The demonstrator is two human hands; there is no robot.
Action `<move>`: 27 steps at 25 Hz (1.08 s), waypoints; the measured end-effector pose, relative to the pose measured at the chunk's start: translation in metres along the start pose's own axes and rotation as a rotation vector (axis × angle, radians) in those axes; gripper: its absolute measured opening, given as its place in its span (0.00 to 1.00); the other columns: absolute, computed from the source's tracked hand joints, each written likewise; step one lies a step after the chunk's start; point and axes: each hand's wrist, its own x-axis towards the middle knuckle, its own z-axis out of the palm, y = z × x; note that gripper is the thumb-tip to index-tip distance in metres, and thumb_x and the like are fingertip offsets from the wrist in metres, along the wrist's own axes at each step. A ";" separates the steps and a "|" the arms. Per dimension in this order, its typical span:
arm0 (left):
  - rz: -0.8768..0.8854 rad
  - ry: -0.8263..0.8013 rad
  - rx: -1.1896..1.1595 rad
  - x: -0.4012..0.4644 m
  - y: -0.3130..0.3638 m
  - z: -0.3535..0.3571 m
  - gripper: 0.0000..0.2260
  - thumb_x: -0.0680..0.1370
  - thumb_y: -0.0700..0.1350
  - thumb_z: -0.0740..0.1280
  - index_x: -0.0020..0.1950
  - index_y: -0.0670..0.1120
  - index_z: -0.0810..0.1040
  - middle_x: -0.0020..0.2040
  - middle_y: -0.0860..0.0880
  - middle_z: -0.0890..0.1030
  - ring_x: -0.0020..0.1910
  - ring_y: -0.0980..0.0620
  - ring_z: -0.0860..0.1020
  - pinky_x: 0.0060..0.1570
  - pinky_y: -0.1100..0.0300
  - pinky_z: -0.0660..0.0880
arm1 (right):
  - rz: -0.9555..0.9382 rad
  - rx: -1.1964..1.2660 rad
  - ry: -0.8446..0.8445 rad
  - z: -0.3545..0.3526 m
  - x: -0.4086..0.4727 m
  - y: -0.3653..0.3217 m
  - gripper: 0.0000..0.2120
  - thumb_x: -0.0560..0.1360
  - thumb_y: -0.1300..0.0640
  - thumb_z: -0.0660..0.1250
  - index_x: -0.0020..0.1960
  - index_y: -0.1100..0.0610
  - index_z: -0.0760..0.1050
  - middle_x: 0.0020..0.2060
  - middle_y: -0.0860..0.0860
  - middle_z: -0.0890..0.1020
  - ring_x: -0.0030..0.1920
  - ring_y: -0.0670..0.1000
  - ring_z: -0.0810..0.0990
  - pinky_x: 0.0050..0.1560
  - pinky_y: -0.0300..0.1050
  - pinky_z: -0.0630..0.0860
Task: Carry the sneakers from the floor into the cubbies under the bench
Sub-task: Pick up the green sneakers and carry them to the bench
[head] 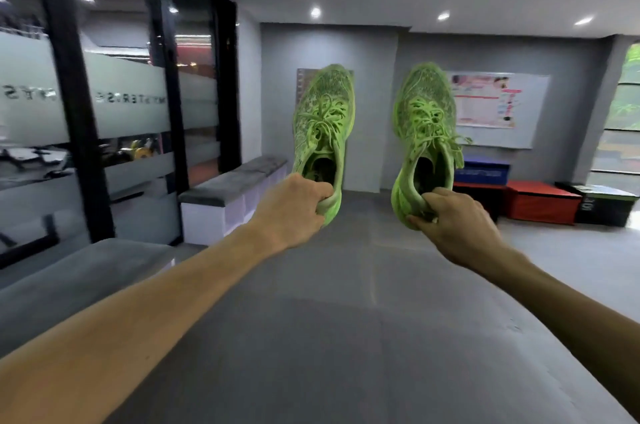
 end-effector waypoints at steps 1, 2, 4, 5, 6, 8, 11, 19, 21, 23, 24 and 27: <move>-0.044 -0.010 0.024 0.008 -0.018 0.008 0.08 0.70 0.40 0.67 0.35 0.45 0.69 0.31 0.48 0.71 0.35 0.44 0.72 0.31 0.56 0.68 | -0.025 0.038 -0.005 0.022 0.025 0.000 0.13 0.73 0.49 0.69 0.38 0.58 0.73 0.37 0.51 0.73 0.40 0.60 0.75 0.38 0.51 0.71; -0.084 -0.016 0.050 0.014 -0.039 0.016 0.11 0.69 0.39 0.67 0.33 0.47 0.66 0.29 0.50 0.68 0.34 0.44 0.71 0.31 0.56 0.69 | -0.056 0.092 -0.008 0.046 0.047 -0.004 0.13 0.73 0.49 0.69 0.38 0.58 0.74 0.36 0.51 0.73 0.40 0.61 0.75 0.38 0.51 0.71; -0.170 -0.017 0.112 0.020 -0.083 0.028 0.12 0.69 0.39 0.67 0.33 0.48 0.65 0.28 0.51 0.67 0.33 0.44 0.69 0.32 0.54 0.72 | -0.131 0.194 -0.046 0.094 0.088 -0.021 0.14 0.73 0.50 0.70 0.36 0.57 0.70 0.34 0.50 0.71 0.39 0.62 0.74 0.38 0.53 0.72; -0.207 -0.011 0.146 0.022 -0.105 0.031 0.10 0.69 0.39 0.67 0.34 0.48 0.67 0.29 0.50 0.68 0.34 0.43 0.70 0.33 0.53 0.73 | -0.176 0.237 -0.066 0.118 0.108 -0.032 0.15 0.73 0.51 0.70 0.35 0.56 0.68 0.34 0.50 0.70 0.39 0.62 0.74 0.38 0.53 0.71; -0.238 0.003 0.181 0.023 -0.125 0.032 0.07 0.69 0.39 0.66 0.35 0.47 0.69 0.30 0.48 0.70 0.34 0.43 0.71 0.33 0.53 0.73 | -0.227 0.267 -0.072 0.141 0.126 -0.043 0.15 0.73 0.51 0.70 0.34 0.56 0.67 0.34 0.50 0.70 0.39 0.63 0.74 0.37 0.53 0.71; -0.298 0.025 0.245 0.026 -0.162 0.029 0.04 0.70 0.39 0.66 0.37 0.45 0.72 0.32 0.47 0.72 0.36 0.42 0.73 0.34 0.54 0.71 | -0.325 0.301 -0.071 0.180 0.161 -0.066 0.15 0.73 0.51 0.69 0.35 0.56 0.68 0.34 0.51 0.70 0.39 0.63 0.74 0.36 0.51 0.70; -0.409 0.006 0.318 0.032 -0.223 0.022 0.09 0.70 0.39 0.67 0.36 0.49 0.68 0.33 0.47 0.72 0.37 0.42 0.73 0.34 0.52 0.72 | -0.465 0.381 -0.108 0.239 0.217 -0.109 0.14 0.74 0.51 0.69 0.35 0.56 0.69 0.35 0.50 0.70 0.38 0.61 0.73 0.35 0.50 0.69; -0.670 -0.010 0.558 0.028 -0.335 0.017 0.18 0.72 0.38 0.66 0.30 0.51 0.59 0.30 0.49 0.67 0.35 0.43 0.70 0.31 0.57 0.63 | -0.764 0.582 -0.116 0.358 0.323 -0.225 0.13 0.74 0.51 0.68 0.40 0.61 0.74 0.37 0.51 0.71 0.41 0.62 0.74 0.35 0.49 0.67; -0.736 0.000 0.616 0.025 -0.357 0.017 0.19 0.72 0.38 0.67 0.31 0.52 0.59 0.30 0.52 0.66 0.37 0.43 0.71 0.32 0.56 0.63 | -0.845 0.628 -0.127 0.383 0.346 -0.254 0.13 0.75 0.51 0.67 0.40 0.61 0.73 0.38 0.53 0.72 0.42 0.61 0.75 0.36 0.48 0.67; -0.808 -0.003 0.675 0.028 -0.376 0.020 0.16 0.71 0.38 0.68 0.32 0.51 0.62 0.30 0.53 0.65 0.37 0.44 0.71 0.32 0.56 0.63 | -0.926 0.679 -0.129 0.406 0.369 -0.277 0.13 0.75 0.51 0.67 0.40 0.60 0.73 0.38 0.54 0.73 0.42 0.62 0.75 0.37 0.50 0.69; -0.845 -0.006 0.699 0.030 -0.383 0.021 0.14 0.71 0.39 0.68 0.33 0.50 0.64 0.30 0.53 0.65 0.37 0.44 0.70 0.32 0.57 0.63 | -0.963 0.699 -0.126 0.417 0.378 -0.286 0.13 0.75 0.51 0.67 0.40 0.60 0.72 0.38 0.53 0.73 0.42 0.62 0.75 0.37 0.50 0.69; -0.959 -0.011 0.770 0.037 -0.403 0.029 0.14 0.70 0.39 0.69 0.34 0.49 0.64 0.30 0.52 0.67 0.34 0.45 0.69 0.30 0.57 0.62 | -1.068 0.780 -0.146 0.446 0.406 -0.312 0.15 0.75 0.52 0.68 0.36 0.57 0.67 0.36 0.50 0.69 0.40 0.61 0.74 0.34 0.48 0.64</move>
